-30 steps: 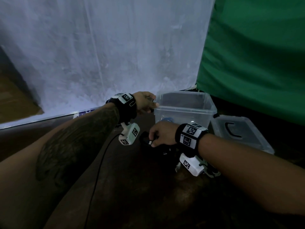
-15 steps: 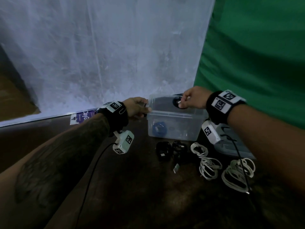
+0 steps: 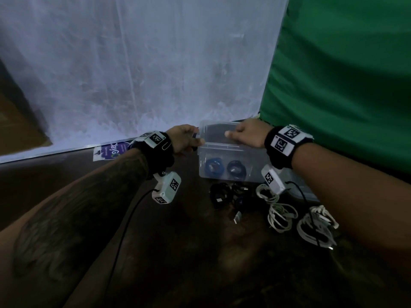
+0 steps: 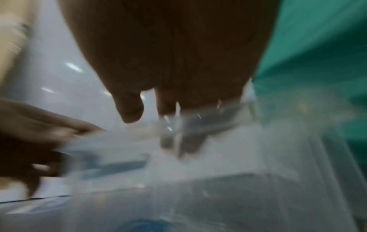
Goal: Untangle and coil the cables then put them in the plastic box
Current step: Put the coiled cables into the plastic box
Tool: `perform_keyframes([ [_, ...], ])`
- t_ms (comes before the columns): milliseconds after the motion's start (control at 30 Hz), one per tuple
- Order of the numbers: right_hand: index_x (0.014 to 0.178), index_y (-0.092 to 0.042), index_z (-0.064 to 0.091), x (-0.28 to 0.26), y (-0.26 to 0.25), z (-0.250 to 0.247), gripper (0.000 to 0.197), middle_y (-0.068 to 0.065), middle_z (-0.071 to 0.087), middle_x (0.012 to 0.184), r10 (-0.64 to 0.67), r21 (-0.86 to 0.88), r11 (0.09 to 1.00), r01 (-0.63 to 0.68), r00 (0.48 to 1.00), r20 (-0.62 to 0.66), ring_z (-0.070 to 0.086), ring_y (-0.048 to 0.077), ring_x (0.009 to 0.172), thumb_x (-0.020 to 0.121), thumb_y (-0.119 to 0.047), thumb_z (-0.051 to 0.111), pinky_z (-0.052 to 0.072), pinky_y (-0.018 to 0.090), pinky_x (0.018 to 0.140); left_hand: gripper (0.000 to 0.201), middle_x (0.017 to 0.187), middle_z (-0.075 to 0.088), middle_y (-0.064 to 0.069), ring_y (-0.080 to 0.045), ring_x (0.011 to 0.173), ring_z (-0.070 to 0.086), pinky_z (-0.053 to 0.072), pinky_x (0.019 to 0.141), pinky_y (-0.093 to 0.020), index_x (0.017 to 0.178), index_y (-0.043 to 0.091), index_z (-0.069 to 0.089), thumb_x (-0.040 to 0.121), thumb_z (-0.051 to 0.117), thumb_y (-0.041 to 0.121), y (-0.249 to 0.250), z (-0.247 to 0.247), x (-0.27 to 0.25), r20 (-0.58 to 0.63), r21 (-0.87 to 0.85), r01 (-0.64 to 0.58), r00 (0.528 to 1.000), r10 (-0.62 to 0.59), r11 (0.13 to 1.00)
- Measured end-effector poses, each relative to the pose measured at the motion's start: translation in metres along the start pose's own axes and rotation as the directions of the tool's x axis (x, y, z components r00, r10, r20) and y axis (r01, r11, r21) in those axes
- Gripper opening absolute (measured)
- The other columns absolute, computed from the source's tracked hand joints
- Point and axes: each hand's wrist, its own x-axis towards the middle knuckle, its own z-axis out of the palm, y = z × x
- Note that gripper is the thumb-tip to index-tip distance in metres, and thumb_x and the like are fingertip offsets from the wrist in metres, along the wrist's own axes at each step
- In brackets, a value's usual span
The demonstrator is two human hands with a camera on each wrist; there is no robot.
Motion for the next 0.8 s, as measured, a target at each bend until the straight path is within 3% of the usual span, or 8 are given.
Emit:
perform_keyframes([
  [67, 0.081, -0.014, 0.068, -0.020, -0.008, 0.000, 0.037, 0.004, 0.066, 0.079, -0.154, 0.199, 0.963, 0.183, 0.976, -0.156, 0.064, 0.021, 0.079, 0.091, -0.049, 0.061, 0.045, 0.030, 0.068, 0.042, 0.107, 0.061, -0.010, -0.020, 0.077, 0.058, 0.048, 0.057, -0.029, 0.117, 0.023, 0.056, 0.080, 0.076, 0.026, 0.002, 0.001, -0.003, -0.006, 0.012, 0.000, 1.000, 0.000, 1.000],
  [100, 0.079, -0.015, 0.068, -0.031, -0.012, 0.004, 0.032, 0.004, 0.067, 0.079, -0.202, 0.247, 0.942, 0.226, 0.972, -0.118, 0.064, 0.020, 0.076, 0.090, -0.045, 0.065, 0.048, 0.031, 0.068, 0.042, 0.107, 0.062, -0.010, -0.022, 0.078, 0.059, 0.048, 0.056, -0.030, 0.115, 0.024, 0.057, 0.079, 0.077, 0.027, 0.002, 0.000, -0.005, -0.005, 0.015, 0.004, 1.000, -0.004, 1.000],
  [167, 0.082, -0.022, 0.068, -0.051, -0.022, 0.018, 0.022, -0.003, 0.068, 0.083, -0.251, 0.211, 0.951, 0.226, 0.963, 0.098, 0.065, 0.017, 0.078, 0.087, -0.044, 0.070, 0.052, 0.033, 0.071, 0.039, 0.103, 0.062, -0.012, -0.023, 0.078, 0.060, 0.048, 0.054, -0.030, 0.109, 0.025, 0.057, 0.077, 0.079, 0.029, 0.002, 0.001, -0.010, -0.008, 0.020, 0.005, 1.000, -0.005, 1.000],
  [267, 0.100, -0.024, 0.066, -0.066, -0.037, 0.043, 0.032, -0.005, 0.065, 0.100, -0.202, -0.093, 0.962, 0.255, 0.901, 0.384, 0.061, 0.014, 0.092, 0.084, -0.053, 0.069, 0.050, 0.032, 0.076, 0.040, 0.104, 0.063, -0.011, -0.023, 0.081, 0.060, 0.047, 0.056, -0.030, 0.109, 0.026, 0.056, 0.076, 0.078, 0.031, 0.002, 0.002, -0.017, -0.021, 0.041, 0.004, 1.000, -0.003, 0.999],
  [367, 0.111, -0.018, 0.064, -0.066, -0.047, 0.060, 0.040, 0.000, 0.061, 0.106, -0.085, -0.232, 0.946, 0.226, 0.863, 0.498, 0.057, 0.017, 0.096, 0.086, -0.049, 0.068, 0.043, 0.025, 0.066, 0.041, 0.100, 0.061, -0.009, -0.021, 0.077, 0.060, 0.048, 0.059, -0.031, 0.112, 0.022, 0.053, 0.079, 0.076, 0.027, 0.002, 0.002, -0.022, -0.032, 0.044, 0.003, 0.999, -0.002, 0.999],
  [567, 0.095, -0.023, 0.064, -0.066, -0.055, 0.069, 0.022, -0.003, 0.061, 0.102, -0.152, -0.131, 0.962, 0.239, 0.871, 0.467, 0.057, 0.014, 0.093, 0.085, -0.041, 0.071, 0.046, 0.029, 0.074, 0.043, 0.093, 0.060, -0.007, -0.019, 0.071, 0.061, 0.051, 0.057, -0.031, 0.112, 0.017, 0.053, 0.078, 0.078, 0.025, -0.002, -0.006, -0.025, -0.042, 0.063, 0.001, 0.999, 0.001, 0.998],
  [633, 0.091, -0.021, 0.065, -0.067, -0.059, 0.060, 0.016, -0.003, 0.061, 0.100, -0.233, -0.057, 0.960, 0.274, 0.895, 0.380, 0.056, 0.013, 0.090, 0.086, -0.035, 0.071, 0.048, 0.028, 0.075, 0.035, 0.088, 0.058, -0.004, -0.016, 0.066, 0.058, 0.049, 0.054, -0.028, 0.107, 0.017, 0.053, 0.080, 0.075, 0.023, -0.003, -0.008, -0.025, -0.054, 0.059, -0.013, 0.998, 0.016, 0.998],
  [800, 0.091, -0.029, 0.062, -0.071, -0.057, 0.040, 0.014, -0.011, 0.060, 0.098, -0.235, 0.043, 0.972, 0.233, 0.933, 0.271, 0.058, 0.012, 0.093, 0.086, -0.037, 0.072, 0.046, 0.028, 0.076, 0.023, 0.078, 0.056, -0.001, -0.017, 0.064, 0.054, 0.047, 0.052, -0.023, 0.106, 0.020, 0.057, 0.088, 0.065, 0.031, 0.000, -0.008, -0.018, -0.188, 0.137, 0.000, 0.982, 0.026, 0.991],
])
